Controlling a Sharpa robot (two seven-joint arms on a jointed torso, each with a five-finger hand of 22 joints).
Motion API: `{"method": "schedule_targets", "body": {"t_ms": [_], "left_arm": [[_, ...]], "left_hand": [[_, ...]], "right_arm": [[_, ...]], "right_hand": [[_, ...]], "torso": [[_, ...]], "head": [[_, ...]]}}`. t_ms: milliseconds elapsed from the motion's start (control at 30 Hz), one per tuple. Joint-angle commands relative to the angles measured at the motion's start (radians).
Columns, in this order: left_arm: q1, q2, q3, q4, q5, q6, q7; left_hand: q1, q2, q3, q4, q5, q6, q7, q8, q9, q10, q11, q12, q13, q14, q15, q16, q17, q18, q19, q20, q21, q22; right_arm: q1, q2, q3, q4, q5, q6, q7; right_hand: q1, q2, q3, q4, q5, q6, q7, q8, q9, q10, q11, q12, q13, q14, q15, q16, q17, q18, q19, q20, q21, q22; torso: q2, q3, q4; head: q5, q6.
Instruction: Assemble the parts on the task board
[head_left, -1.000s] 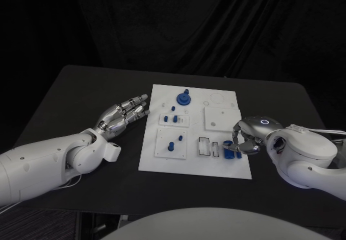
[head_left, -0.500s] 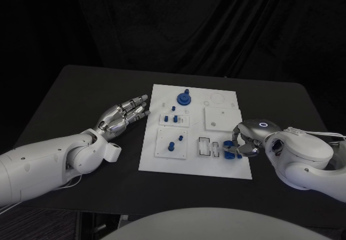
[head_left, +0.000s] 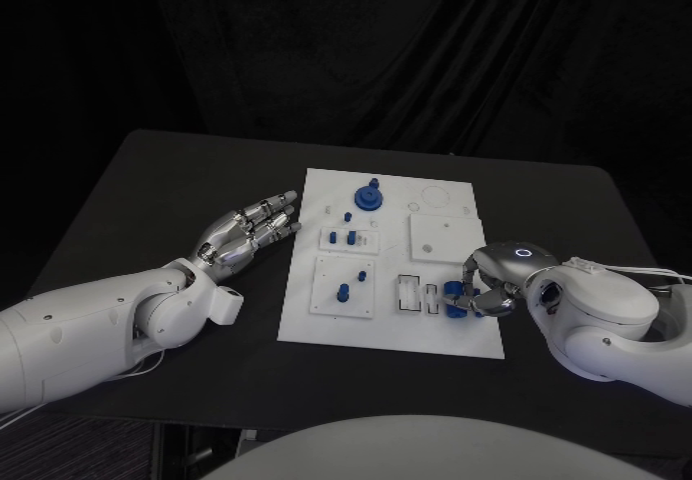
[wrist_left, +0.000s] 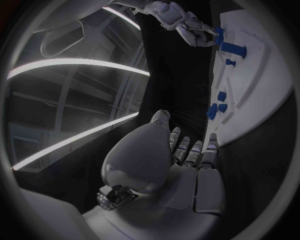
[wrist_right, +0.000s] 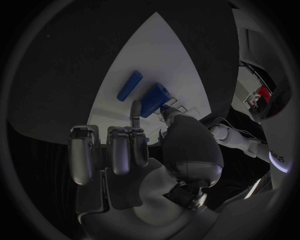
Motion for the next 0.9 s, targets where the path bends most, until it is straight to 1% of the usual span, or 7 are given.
{"method": "schedule_targets", "body": {"t_ms": [33, 200, 267, 433, 767, 867, 900], "left_arm": [[-0.002, 0.002, 0.001, 0.001, 0.002, 0.015, 0.041], [-0.003, 0.003, 0.001, 0.001, 0.002, 0.017, 0.04], [-0.003, 0.003, 0.001, 0.001, 0.002, 0.017, 0.039], [-0.003, 0.003, 0.001, 0.001, 0.002, 0.018, 0.037], [-0.004, 0.004, 0.001, 0.001, 0.002, 0.021, 0.034], [-0.004, 0.004, 0.001, 0.001, 0.002, 0.021, 0.033], [-0.004, 0.004, 0.001, 0.001, 0.002, 0.022, 0.033]], "left_hand": [[0.009, 0.002, 0.008, -0.001, 0.001, 0.002, 0.01, 0.002, 0.001, -0.001, 0.004, 0.004, 0.0, -0.003, 0.007, 0.005, 0.001, -0.009, -0.002, 0.005, 0.006, -0.002], [0.009, 0.002, 0.009, -0.001, 0.0, 0.003, 0.013, 0.002, 0.001, 0.0, 0.003, 0.005, 0.001, -0.003, 0.007, 0.005, 0.001, -0.009, -0.002, 0.005, 0.006, -0.002], [0.009, 0.002, 0.009, -0.001, 0.0, 0.003, 0.013, 0.002, 0.001, 0.0, 0.003, 0.005, 0.001, -0.003, 0.007, 0.005, 0.001, -0.009, -0.002, 0.005, 0.006, -0.002], [0.009, 0.002, 0.009, -0.001, 0.0, 0.004, 0.017, 0.003, 0.001, 0.0, 0.002, 0.005, 0.001, -0.003, 0.008, 0.006, 0.001, -0.009, -0.001, 0.005, 0.006, -0.001], [0.009, 0.002, 0.01, -0.001, 0.0, 0.007, 0.021, 0.003, 0.001, 0.0, 0.0, 0.005, 0.001, -0.002, 0.008, 0.006, 0.001, -0.009, 0.0, 0.006, 0.007, 0.0], [0.009, 0.002, 0.01, -0.001, 0.0, 0.007, 0.021, 0.003, 0.001, 0.0, 0.0, 0.005, 0.001, -0.002, 0.008, 0.006, 0.001, -0.009, 0.0, 0.006, 0.007, 0.0], [0.009, 0.002, 0.01, -0.001, 0.0, 0.007, 0.021, 0.003, 0.001, 0.0, 0.0, 0.005, 0.001, -0.002, 0.008, 0.006, 0.001, -0.009, 0.0, 0.006, 0.007, 0.0]], "right_arm": [[-0.005, 0.003, 0.0, -0.005, -0.008, 0.008, 0.004], [-0.01, 0.009, 0.0, -0.013, -0.008, 0.014, 0.009], [-0.012, 0.011, 0.0, -0.016, -0.008, 0.015, 0.011], [-0.014, 0.017, 0.0, -0.024, 0.003, 0.017, 0.013], [-0.016, 0.031, 0.0, -0.042, 0.025, 0.024, 0.02], [-0.016, 0.034, 0.0, -0.046, 0.032, 0.023, 0.025], [-0.016, 0.035, 0.0, -0.048, 0.035, 0.022, 0.028]], "right_hand": [[0.0, 0.005, 0.005, 0.0, 0.002, 0.006, -0.001, -0.011, -0.003, 0.108, -0.001, 0.003, 0.263, 0.104, -0.003, 0.003, 0.263, -0.017, 0.094, -0.004, -0.007, 0.255], [0.002, 0.004, 0.006, 0.0, 0.002, 0.007, 0.002, -0.03, -0.012, 0.108, 0.002, 0.003, 0.263, 0.104, -0.001, 0.003, 0.263, -0.017, 0.093, -0.002, -0.008, 0.254], [0.003, 0.003, 0.005, 0.0, 0.002, 0.006, 0.008, -0.057, -0.027, 0.108, 0.006, 0.003, 0.263, 0.104, 0.002, 0.003, 0.263, -0.017, 0.093, 0.001, -0.008, 0.254], [0.003, 0.006, 0.007, 0.0, 0.001, 0.011, 0.015, -0.096, -0.047, 0.108, 0.013, 0.003, 0.263, 0.104, 0.008, 0.003, 0.263, -0.016, 0.092, 0.005, -0.01, 0.254], [0.011, 0.013, 0.013, -0.001, 0.0, 0.017, 0.021, -0.132, -0.066, 0.108, 0.019, 0.003, 0.263, 0.104, 0.013, 0.003, 0.263, -0.016, 0.09, 0.011, -0.013, 0.252], [0.031, 0.02, 0.023, -0.004, -0.002, 0.026, 0.023, -0.148, -0.074, 0.108, 0.021, 0.003, 0.263, 0.104, 0.015, 0.003, 0.263, -0.016, 0.09, 0.013, -0.013, 0.252], [0.051, 0.027, 0.033, -0.008, -0.004, 0.034, 0.023, -0.156, -0.079, 0.108, 0.021, 0.003, 0.263, 0.104, 0.015, 0.003, 0.263, -0.016, 0.09, 0.014, -0.012, 0.253]], "torso": [[0.0, 0.0004, 0.0004], [0.0, -0.0007, 0.0004], [0.0, -0.0007, 0.0005], [0.0, -0.0009, 0.0006], [0.0, -0.0004, 0.0009], [0.0, -0.0003, 0.0002], [0.0, -0.0002, 0.0002]], "head": [[-0.001, 0.0], [0.0, 0.0], [0.001, 0.0], [0.001, 0.0], [0.0, 0.0], [0.0, 0.0], [0.0, 0.0]]}}
